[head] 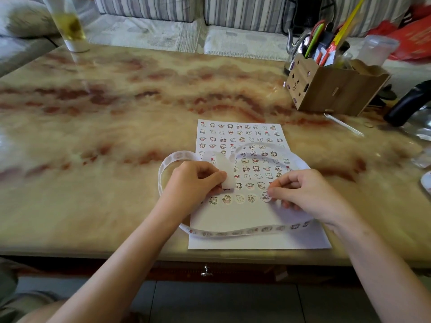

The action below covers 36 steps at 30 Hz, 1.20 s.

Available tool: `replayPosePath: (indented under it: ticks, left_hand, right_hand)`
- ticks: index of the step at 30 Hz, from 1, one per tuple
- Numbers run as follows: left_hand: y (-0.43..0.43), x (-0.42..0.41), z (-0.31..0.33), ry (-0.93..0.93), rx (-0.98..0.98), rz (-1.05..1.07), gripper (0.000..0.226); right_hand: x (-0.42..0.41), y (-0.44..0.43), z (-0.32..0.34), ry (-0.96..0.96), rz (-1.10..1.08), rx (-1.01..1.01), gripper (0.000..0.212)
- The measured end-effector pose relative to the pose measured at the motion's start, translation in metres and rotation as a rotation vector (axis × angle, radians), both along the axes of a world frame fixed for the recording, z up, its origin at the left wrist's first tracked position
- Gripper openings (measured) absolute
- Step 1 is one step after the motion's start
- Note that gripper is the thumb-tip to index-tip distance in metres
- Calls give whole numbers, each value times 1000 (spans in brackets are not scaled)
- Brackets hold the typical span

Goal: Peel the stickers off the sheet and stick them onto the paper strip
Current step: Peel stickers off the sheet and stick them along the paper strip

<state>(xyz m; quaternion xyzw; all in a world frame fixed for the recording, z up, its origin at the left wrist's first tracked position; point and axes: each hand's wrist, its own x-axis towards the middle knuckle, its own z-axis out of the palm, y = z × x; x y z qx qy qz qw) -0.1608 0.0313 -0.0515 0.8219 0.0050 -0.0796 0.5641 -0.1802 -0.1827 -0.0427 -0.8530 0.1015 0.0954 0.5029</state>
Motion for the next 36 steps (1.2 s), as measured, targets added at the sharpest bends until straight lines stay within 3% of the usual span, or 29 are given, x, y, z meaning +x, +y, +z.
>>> replayPosePath:
  ticks: [36]
  left_hand:
    - [0, 0, -1, 22, 43, 10, 17]
  right_hand:
    - [2, 2, -17, -127, 15, -176, 16]
